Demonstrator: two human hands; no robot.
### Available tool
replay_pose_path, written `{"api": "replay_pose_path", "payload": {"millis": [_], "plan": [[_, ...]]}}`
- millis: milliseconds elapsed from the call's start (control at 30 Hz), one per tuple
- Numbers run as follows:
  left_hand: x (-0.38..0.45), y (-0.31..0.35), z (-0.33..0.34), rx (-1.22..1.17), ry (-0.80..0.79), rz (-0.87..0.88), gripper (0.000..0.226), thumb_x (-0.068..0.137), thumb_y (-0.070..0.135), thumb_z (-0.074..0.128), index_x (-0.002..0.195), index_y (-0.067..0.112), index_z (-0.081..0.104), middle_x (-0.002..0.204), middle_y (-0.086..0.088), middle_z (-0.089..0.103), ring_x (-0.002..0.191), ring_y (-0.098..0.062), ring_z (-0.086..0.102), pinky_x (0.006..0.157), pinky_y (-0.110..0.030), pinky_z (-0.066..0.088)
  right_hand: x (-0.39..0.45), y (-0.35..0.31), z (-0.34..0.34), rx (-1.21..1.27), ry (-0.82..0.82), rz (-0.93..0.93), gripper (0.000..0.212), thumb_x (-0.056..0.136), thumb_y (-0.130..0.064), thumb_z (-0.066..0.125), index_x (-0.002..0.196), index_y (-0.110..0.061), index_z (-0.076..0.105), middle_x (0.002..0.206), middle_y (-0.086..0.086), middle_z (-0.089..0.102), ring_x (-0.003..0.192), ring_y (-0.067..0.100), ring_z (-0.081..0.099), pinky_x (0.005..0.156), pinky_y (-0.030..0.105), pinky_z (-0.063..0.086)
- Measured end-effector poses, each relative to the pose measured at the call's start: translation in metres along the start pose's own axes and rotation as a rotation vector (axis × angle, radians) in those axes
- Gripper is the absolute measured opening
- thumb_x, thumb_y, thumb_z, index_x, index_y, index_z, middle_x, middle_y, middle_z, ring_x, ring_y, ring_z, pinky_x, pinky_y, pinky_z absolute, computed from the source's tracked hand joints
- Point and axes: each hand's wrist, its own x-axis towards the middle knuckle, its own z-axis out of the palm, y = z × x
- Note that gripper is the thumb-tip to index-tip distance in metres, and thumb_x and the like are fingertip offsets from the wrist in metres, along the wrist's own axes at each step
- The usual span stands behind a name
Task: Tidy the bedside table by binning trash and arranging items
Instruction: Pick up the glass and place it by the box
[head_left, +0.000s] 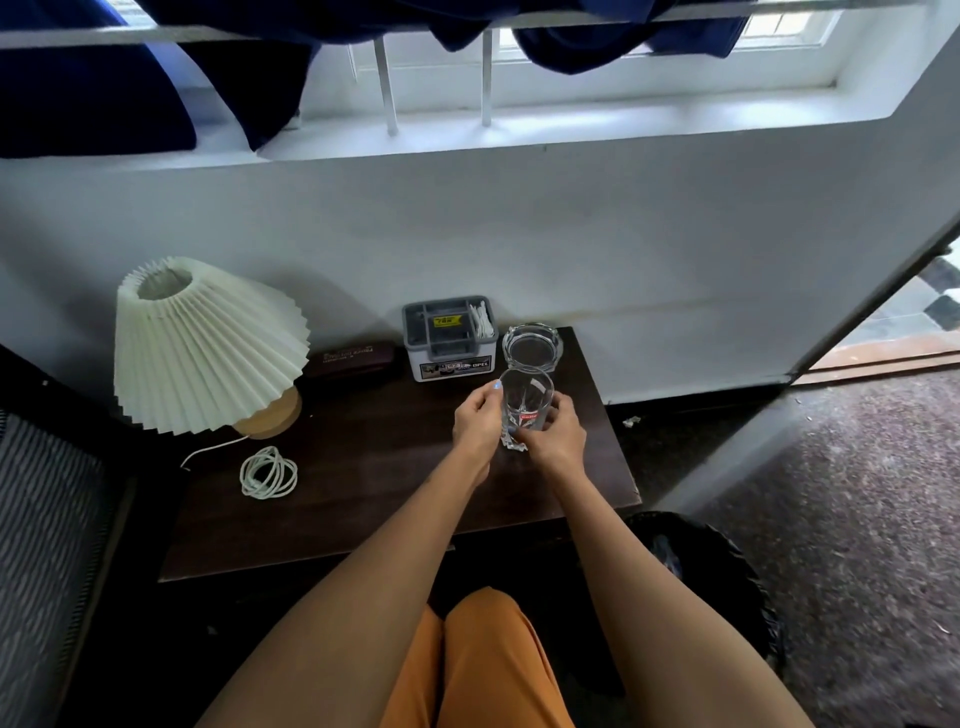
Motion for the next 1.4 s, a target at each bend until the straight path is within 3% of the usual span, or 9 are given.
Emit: {"api": "replay_pose_path", "payload": {"millis": [167,333,433,500,633,900,1100,1400], "plan": [[0.002,0.000,0.000,0.012,-0.001,-0.006,0.031,0.092,0.032,0.054,0.120,0.023,0.061,0.117,-0.007,0.067,0.111,-0.024,0.062,0.100,-0.043,0.048,0.003,0.002,0.003,-0.052,0.009,-0.006,0.067,0.067,-0.022,0.080,0.125,-0.018,0.046,0.115,0.008,0.067,0.108,0.025,0.062,0.095,0.040,0.049],[0.000,-0.001,0.001,0.054,0.036,0.034,0.032,0.093,0.031,0.053,0.123,0.023,0.060,0.115,-0.003,0.068,0.108,-0.020,0.063,0.099,-0.040,0.049,0.003,0.002,0.009,-0.085,0.070,-0.036,0.064,0.066,-0.041,0.076,0.119,-0.020,0.045,0.106,0.005,0.067,0.099,0.026,0.063,0.077,0.031,0.045],[0.002,0.000,0.004,0.083,0.085,0.053,0.029,0.093,0.030,0.053,0.120,0.026,0.062,0.110,0.000,0.070,0.101,-0.015,0.065,0.095,-0.033,0.052,0.003,0.001,0.011,-0.097,0.124,-0.042,0.066,0.063,-0.049,0.074,0.116,-0.021,0.046,0.103,0.005,0.068,0.097,0.027,0.064,0.074,0.030,0.044],[0.004,0.002,0.008,0.089,0.092,0.069,0.027,0.093,0.029,0.052,0.118,0.027,0.063,0.109,0.000,0.069,0.098,-0.013,0.064,0.090,-0.029,0.052,0.006,0.002,0.012,-0.106,0.163,-0.067,0.065,0.064,-0.049,0.075,0.116,-0.021,0.046,0.102,0.006,0.069,0.096,0.028,0.065,0.073,0.031,0.045],[0.008,0.005,0.016,0.056,0.087,0.091,0.026,0.093,0.025,0.052,0.118,0.026,0.062,0.109,-0.003,0.070,0.101,-0.016,0.065,0.094,-0.037,0.053,0.015,-0.001,0.009,-0.142,0.238,-0.143,0.067,0.064,-0.040,0.078,0.119,-0.021,0.045,0.105,0.006,0.068,0.098,0.028,0.065,0.076,0.031,0.047],[0.027,0.030,0.035,-0.046,0.028,0.184,0.030,0.094,0.015,0.052,0.122,0.018,0.061,0.114,-0.010,0.068,0.106,-0.021,0.065,0.098,-0.041,0.050,0.047,-0.023,0.002,-0.116,0.352,-0.246,0.071,0.062,-0.032,0.082,0.122,-0.019,0.047,0.107,0.006,0.068,0.101,0.026,0.065,0.081,0.033,0.051],[0.052,0.053,0.047,-0.115,-0.024,0.202,0.031,0.097,0.012,0.045,0.126,0.014,0.056,0.122,-0.012,0.063,0.113,-0.022,0.061,0.097,-0.032,0.050,0.084,-0.040,0.005,-0.108,0.354,-0.295,0.070,0.065,-0.037,0.082,0.122,-0.019,0.046,0.110,0.006,0.068,0.101,0.027,0.066,0.081,0.032,0.050],[0.083,0.057,0.057,-0.015,-0.024,0.184,0.045,0.094,-0.004,0.034,0.133,0.014,0.050,0.134,-0.008,0.056,0.125,-0.019,0.051,0.109,-0.036,0.042,0.120,-0.040,0.017,-0.130,0.311,-0.229,0.070,0.065,-0.045,0.078,0.121,-0.019,0.044,0.111,0.008,0.068,0.104,0.031,0.064,0.081,0.034,0.049]]}}
